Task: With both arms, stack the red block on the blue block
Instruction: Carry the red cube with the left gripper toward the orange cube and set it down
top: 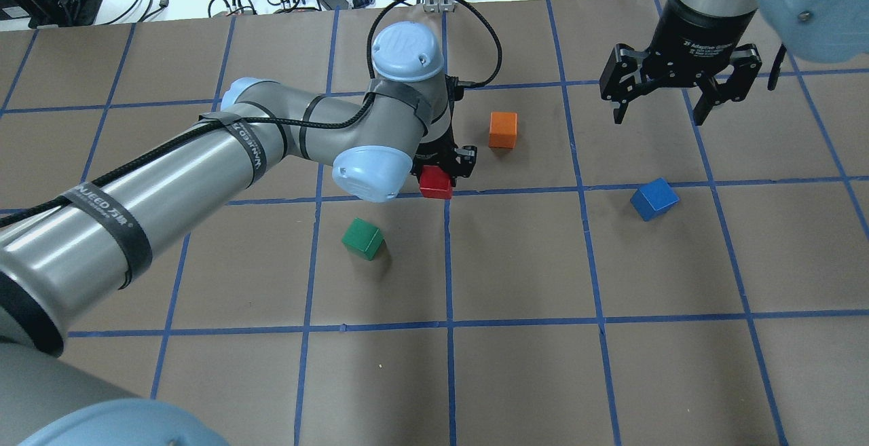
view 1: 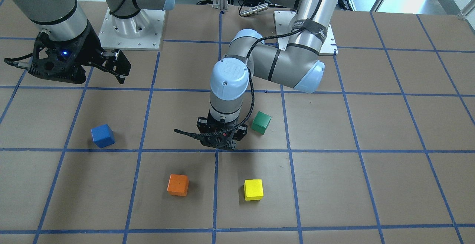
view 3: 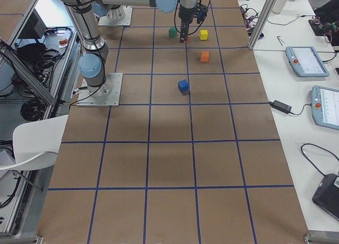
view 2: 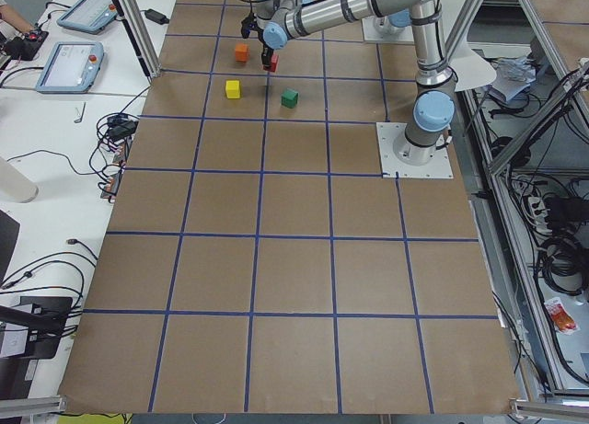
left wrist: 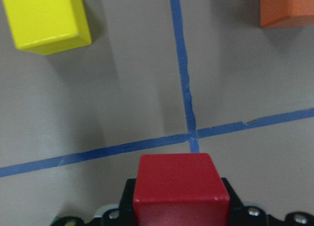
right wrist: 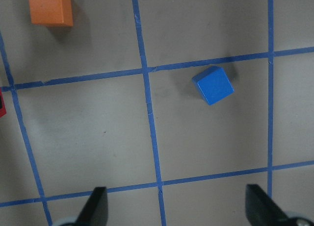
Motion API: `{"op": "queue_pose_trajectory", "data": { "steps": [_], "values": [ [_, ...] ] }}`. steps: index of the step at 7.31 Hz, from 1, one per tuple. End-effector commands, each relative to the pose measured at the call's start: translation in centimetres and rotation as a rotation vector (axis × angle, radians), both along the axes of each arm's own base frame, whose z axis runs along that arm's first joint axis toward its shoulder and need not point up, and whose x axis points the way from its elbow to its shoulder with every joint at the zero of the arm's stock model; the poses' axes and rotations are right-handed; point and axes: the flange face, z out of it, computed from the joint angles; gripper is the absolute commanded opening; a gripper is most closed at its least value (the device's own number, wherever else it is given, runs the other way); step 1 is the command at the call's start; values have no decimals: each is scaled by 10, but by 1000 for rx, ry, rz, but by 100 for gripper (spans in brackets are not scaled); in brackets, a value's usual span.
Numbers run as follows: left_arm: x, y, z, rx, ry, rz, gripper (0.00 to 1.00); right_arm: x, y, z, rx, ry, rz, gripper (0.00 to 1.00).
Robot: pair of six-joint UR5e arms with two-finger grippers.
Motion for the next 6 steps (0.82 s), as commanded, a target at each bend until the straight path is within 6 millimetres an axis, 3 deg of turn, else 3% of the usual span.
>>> {"op": "queue_pose_trajectory", "data": {
  "steps": [1, 2, 4, 5, 6],
  "values": [
    [-10, -6, -24, -32, 9, 19, 59, -1, 0, -1, 5, -2, -2, 100],
    [-10, -8, -25, -40, 7, 22, 100, -1, 0, -2, 8, 0, 2, 100],
    [-6, -16, 0, -78, 23, 19, 100, 1, -2, -5, 11, -15, -3, 100],
    [6, -26, 23, -85, 28, 42, 100, -1, -3, -4, 5, -3, -9, 100],
    [23, -37, 62, -80, 30, 60, 100, -2, -3, -4, 3, -1, -16, 100]
  ]
}}
